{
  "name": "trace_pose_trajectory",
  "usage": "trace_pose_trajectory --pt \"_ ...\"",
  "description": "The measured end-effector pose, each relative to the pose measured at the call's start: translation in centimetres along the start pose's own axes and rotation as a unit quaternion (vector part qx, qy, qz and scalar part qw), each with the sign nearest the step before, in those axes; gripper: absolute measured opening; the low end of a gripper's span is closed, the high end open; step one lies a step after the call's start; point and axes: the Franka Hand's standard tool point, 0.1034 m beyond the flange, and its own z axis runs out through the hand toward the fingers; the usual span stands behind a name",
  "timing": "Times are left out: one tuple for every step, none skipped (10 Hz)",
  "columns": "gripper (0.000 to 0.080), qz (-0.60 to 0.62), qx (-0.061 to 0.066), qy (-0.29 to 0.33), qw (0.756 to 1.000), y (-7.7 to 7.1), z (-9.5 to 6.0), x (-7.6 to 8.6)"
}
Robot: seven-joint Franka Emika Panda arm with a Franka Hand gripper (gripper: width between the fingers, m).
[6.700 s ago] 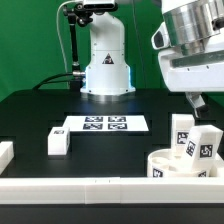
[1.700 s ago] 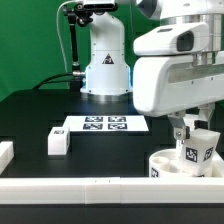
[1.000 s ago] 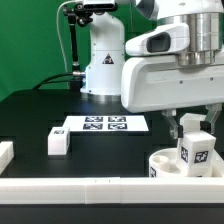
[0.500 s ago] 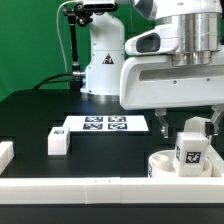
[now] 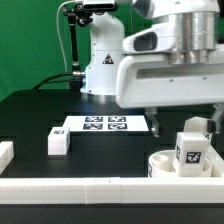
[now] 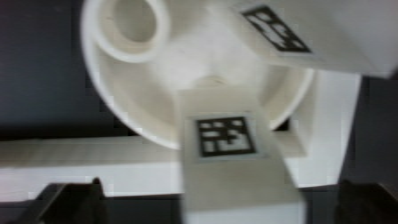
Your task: Assemble stool
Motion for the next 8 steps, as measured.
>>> trace_pose_trajectory --pt "0.0648 -0.006 -0.006 0.003 1.000 2.4 -0.5 -0.1" --pt "0.0648 0.004 -0.012 0.008 1.000 3.8 -0.5 0.1" --pt "0.0648 0.000 -0.009 0.007 1.000 2.9 -0.4 0.0" --pt "0.0648 -0.004 -0.009 0.007 1.000 2.6 -0.3 0.0" --pt "0.0648 -0.003 -0.009 0.007 1.000 2.7 -0.3 0.0" --pt "0.0648 -0.003 -0.009 0.006 1.000 2.7 -0.3 0.0" --pt "0.0648 -0.004 -0.009 0.006 1.000 2.7 -0.3 0.0" --pt "0.0648 -0.001 -0.009 0.005 1.000 2.8 -0.2 -0.3"
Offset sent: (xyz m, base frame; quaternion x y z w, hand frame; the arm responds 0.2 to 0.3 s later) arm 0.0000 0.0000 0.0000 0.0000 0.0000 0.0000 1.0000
